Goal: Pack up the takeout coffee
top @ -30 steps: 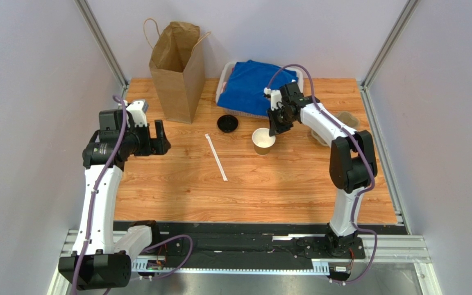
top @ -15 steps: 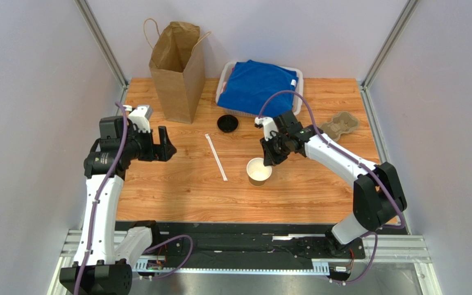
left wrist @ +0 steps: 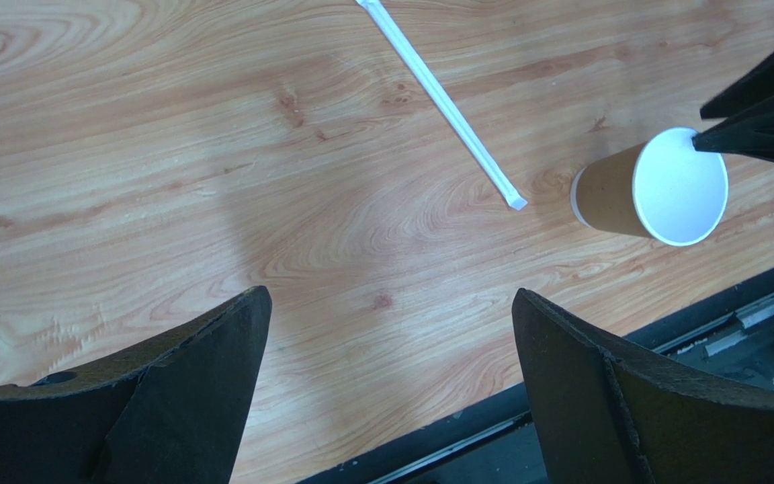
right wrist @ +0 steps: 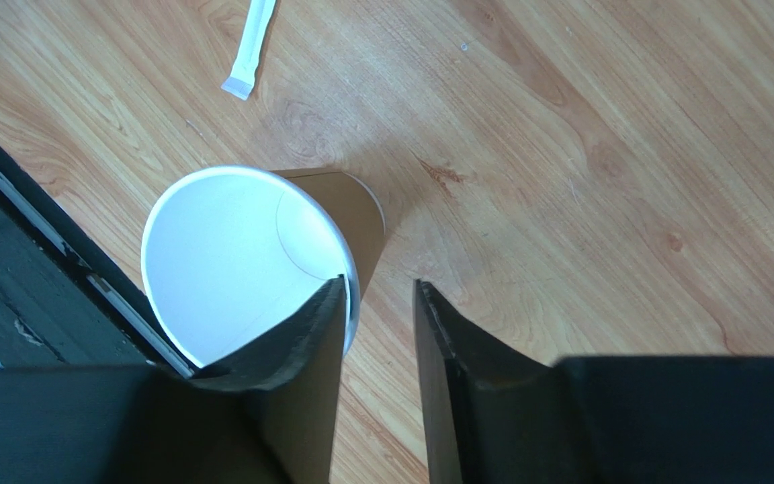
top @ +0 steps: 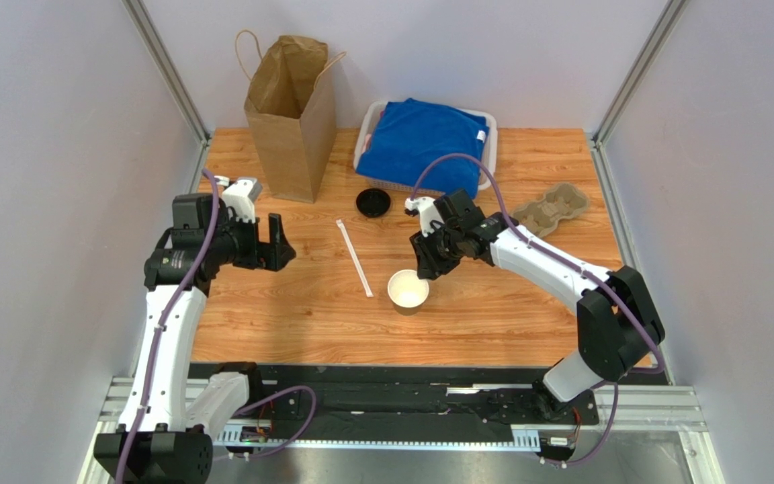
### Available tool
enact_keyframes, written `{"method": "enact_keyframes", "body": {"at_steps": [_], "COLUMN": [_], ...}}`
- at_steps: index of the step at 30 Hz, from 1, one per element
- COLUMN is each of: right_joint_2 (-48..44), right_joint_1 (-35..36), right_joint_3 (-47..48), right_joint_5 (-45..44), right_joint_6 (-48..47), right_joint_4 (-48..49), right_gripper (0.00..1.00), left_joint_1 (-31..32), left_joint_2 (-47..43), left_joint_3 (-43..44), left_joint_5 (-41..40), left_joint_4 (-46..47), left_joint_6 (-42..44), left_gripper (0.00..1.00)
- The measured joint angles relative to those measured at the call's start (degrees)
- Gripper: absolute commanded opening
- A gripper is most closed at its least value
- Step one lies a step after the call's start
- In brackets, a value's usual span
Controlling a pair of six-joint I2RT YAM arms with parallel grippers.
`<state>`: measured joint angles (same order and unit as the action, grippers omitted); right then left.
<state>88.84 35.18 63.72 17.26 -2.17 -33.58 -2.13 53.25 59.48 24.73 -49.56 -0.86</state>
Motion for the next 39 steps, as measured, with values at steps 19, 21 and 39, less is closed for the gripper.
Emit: {"method": "enact_keyframes", "body": {"at_steps": [19, 21, 39], "right_joint_2": [-10.82, -11.65, -16.17], "right_joint_1": [-17.4, -20.17, -33.16], "right_joint_3": [8.66, 8.46, 3.61], "right_joint_5": [3.87, 4.09, 8.31], "right_joint_6": [2.4, 2.43, 2.84], "right_joint_4": [-7.02, -7.39, -9.55], "right_gripper": [0.95, 0.95, 0.97], "left_joint_1": [23.85, 25.07, 26.38], "left_joint_2": [38.34, 43.17, 66.6], "left_joint_3": [22.99, 25.27, 34.53], "left_joint_5": [-1.29, -1.25, 2.19], "left_joint_4": [13.38, 15.34, 12.09], "left_joint_6": [18.08, 22.21, 62.58], "left_gripper": [0.97, 0.95, 0.71]}}
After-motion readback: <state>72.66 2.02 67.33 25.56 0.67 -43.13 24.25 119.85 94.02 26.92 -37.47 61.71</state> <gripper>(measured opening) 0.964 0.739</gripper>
